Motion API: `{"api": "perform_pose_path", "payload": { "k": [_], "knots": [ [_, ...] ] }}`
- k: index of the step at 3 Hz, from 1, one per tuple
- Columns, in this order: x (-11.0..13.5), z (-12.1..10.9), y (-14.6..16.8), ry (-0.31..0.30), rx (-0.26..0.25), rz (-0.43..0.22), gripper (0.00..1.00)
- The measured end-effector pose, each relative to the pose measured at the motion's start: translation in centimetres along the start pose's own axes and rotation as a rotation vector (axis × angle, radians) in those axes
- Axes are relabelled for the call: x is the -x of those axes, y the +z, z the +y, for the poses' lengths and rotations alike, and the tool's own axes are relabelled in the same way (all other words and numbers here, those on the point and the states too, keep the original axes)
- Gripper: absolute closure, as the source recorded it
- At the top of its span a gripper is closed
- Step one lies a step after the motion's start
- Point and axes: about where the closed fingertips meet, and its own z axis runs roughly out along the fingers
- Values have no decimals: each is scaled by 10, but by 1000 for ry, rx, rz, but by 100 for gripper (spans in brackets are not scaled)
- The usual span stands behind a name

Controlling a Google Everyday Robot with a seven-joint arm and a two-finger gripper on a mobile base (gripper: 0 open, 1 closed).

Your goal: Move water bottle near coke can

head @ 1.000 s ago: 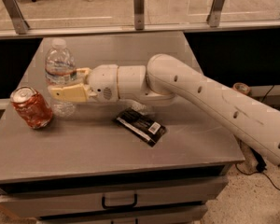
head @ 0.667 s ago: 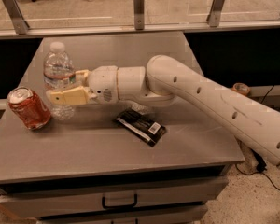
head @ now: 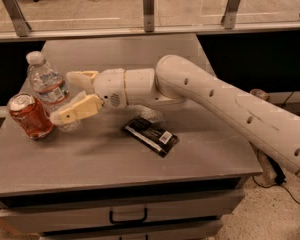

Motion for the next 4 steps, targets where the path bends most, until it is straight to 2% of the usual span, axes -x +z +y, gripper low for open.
{"api": "perform_pose_path", "payload": {
  "k": [1, 2, 3, 4],
  "knots": [
    [1, -1, -1, -6, 7, 9, 0],
    [-2, -3, -17, 8, -22, 33, 0],
    [-8, -5, -59, 24, -81, 113, 0],
    [-14, -5, -117, 55, -193, 215, 0]
  ]
}}
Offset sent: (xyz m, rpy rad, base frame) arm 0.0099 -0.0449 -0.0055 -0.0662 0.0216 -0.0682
